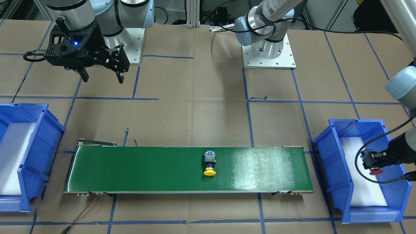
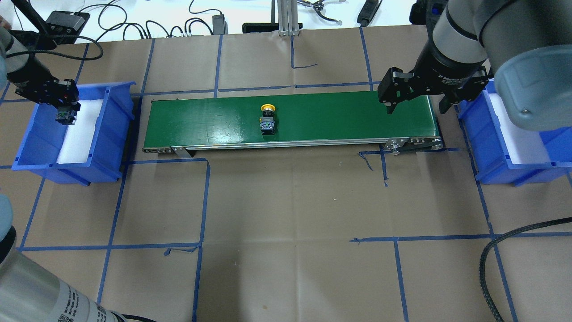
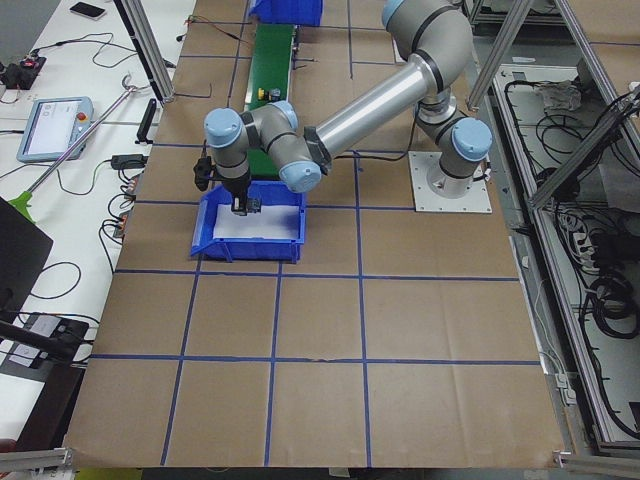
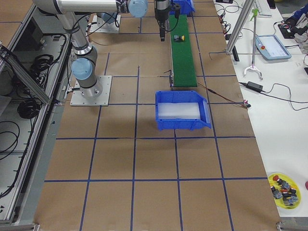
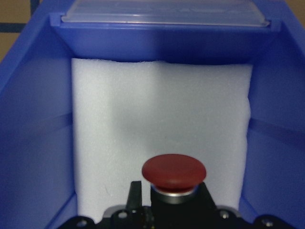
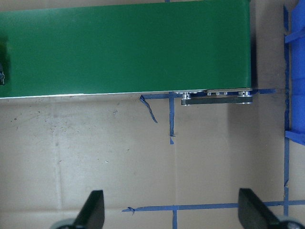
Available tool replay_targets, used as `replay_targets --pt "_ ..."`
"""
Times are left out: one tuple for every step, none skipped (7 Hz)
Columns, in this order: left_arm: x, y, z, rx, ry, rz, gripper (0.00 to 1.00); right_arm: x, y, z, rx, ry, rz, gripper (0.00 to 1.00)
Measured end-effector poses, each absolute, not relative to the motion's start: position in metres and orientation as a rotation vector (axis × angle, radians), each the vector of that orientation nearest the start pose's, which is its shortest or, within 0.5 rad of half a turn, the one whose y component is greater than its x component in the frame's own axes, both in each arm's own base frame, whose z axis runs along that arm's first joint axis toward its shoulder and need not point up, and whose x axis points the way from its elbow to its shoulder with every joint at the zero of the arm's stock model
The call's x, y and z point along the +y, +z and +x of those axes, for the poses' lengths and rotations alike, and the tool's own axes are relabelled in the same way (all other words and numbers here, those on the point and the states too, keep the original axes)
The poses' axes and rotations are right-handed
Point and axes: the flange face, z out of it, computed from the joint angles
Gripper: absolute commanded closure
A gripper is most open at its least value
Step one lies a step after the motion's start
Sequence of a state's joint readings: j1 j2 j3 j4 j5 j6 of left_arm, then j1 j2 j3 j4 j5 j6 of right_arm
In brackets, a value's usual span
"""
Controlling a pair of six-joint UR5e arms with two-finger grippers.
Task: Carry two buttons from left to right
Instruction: 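Grasp the red-capped button with the left gripper and lift it, then place the red button on the belt while the right gripper moves to belt end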
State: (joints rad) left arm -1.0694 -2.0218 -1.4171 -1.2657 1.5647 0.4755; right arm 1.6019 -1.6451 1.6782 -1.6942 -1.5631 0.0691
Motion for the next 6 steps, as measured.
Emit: replay_targets --pt "-0.635 0.366 0.194 3.145 -0.002 -0.038 0.97 -0.464 0.483 0.149 3.126 -0.140 0.059 0.00" --pt "-0.626 0.389 0.189 3.146 0.003 -0.036 0.97 -0.464 0.483 0.149 3.125 -0.140 0.059 0.00" --pt "-0.622 0.398 0.185 3.147 0.007 -0.034 0.97 -0.464 0.483 0.149 3.125 -0.140 0.059 0.00" --pt "-0.622 0.399 0.181 3.149 0.013 -0.031 0.97 -0.464 0.484 0.149 3.124 -0.142 0.059 0.00" --pt "-0.623 0.395 0.176 3.152 0.024 -0.025 0.97 -0.464 0.484 0.149 3.125 -0.143 0.059 0.00" --pt "-0.628 0.391 0.159 3.153 0.033 -0.008 0.97 -0.464 0.484 0.149 3.126 -0.144 0.058 0.00"
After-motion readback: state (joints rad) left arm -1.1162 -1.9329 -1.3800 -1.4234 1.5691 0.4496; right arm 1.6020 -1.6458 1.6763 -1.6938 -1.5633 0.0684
